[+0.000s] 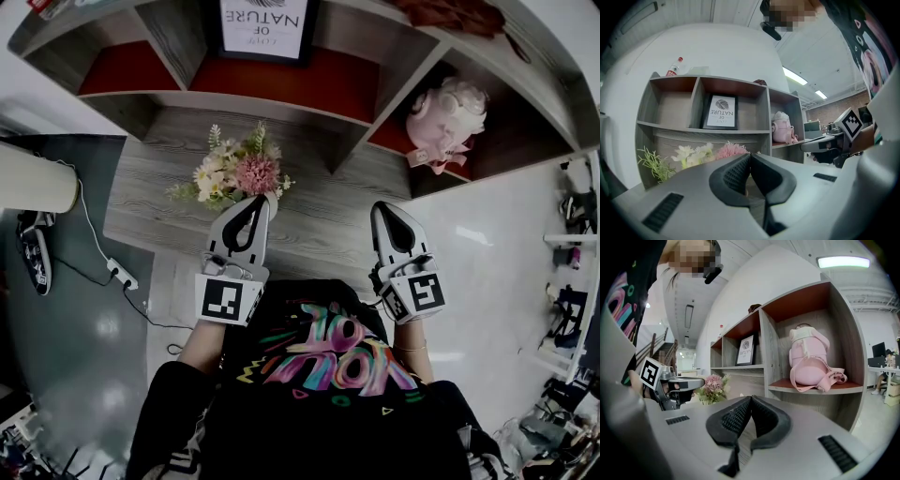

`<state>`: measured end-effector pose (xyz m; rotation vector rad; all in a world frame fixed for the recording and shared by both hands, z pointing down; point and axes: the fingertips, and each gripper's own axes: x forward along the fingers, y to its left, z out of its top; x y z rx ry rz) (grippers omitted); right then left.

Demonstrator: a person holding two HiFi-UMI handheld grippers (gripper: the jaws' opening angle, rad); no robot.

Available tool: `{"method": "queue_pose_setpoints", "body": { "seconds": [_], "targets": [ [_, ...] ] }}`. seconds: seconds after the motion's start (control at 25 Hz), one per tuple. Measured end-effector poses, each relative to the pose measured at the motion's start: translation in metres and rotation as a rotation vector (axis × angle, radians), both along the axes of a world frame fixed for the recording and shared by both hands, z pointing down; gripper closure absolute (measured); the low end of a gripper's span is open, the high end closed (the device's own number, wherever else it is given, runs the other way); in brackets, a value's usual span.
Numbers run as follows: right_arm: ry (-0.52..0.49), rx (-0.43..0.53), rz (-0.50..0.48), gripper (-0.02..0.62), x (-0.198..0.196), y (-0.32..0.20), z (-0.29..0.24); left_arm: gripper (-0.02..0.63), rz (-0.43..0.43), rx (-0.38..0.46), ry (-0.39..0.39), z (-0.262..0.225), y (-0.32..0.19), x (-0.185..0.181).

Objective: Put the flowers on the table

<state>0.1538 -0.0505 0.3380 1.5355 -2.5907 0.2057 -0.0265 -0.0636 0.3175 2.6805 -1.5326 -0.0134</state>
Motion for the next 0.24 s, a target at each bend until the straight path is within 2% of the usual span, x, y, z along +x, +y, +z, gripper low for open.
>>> {"method": "queue_pose_setpoints", "body": {
  "seconds": [0.24],
  "targets": [
    [0.004, -0.003, -0.010, 0.580, -0.0014, 0.0002, 0.0014, 0.580, 0.015, 0.000, -0.040, 0.0043, 0.0017, 0.0001]
  ]
}}
